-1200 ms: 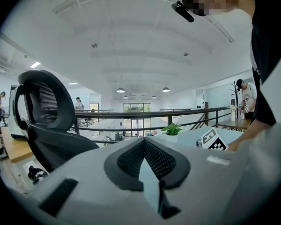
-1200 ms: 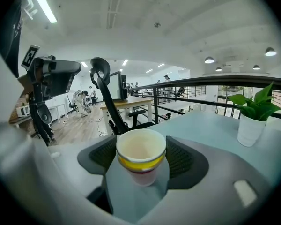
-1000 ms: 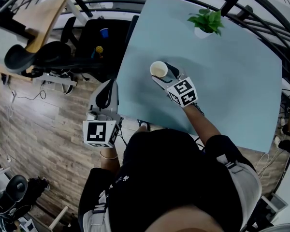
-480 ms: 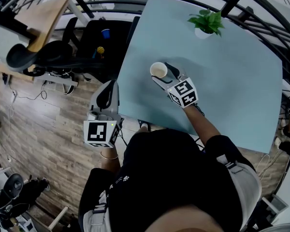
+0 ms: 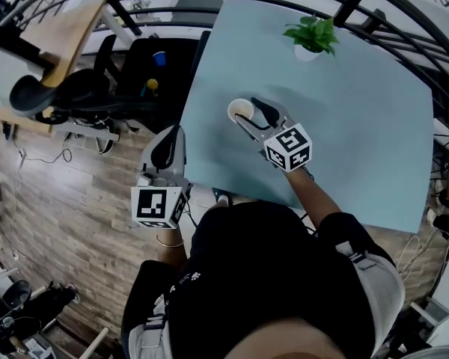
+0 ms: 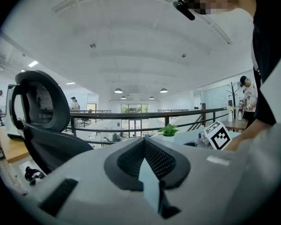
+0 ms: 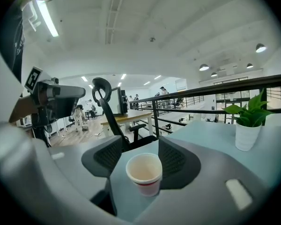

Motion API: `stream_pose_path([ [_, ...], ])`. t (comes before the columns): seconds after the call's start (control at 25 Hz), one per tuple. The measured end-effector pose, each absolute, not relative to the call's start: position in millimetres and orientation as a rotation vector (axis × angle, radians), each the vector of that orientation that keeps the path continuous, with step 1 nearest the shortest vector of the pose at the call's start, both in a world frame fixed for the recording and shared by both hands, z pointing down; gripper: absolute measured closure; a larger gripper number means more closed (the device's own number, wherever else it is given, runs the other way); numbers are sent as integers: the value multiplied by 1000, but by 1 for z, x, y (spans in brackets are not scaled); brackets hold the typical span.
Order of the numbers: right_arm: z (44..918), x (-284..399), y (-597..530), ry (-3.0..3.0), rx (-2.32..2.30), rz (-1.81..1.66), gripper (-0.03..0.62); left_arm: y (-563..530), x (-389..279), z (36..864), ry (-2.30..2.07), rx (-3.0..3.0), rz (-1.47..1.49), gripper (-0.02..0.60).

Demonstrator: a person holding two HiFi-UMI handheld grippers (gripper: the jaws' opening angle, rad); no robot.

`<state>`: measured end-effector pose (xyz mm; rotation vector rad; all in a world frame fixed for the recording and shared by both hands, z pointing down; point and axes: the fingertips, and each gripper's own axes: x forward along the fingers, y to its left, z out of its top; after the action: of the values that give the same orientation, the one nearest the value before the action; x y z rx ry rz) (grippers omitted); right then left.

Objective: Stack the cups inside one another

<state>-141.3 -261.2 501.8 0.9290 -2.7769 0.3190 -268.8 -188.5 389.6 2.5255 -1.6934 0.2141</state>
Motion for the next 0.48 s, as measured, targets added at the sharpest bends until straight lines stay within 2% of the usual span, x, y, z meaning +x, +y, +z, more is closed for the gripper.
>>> stream_pose_path([
  [0.48,468,-106,-253,-2851,1112,391,517,-196,-246,385,-1618,2594,213,589],
])
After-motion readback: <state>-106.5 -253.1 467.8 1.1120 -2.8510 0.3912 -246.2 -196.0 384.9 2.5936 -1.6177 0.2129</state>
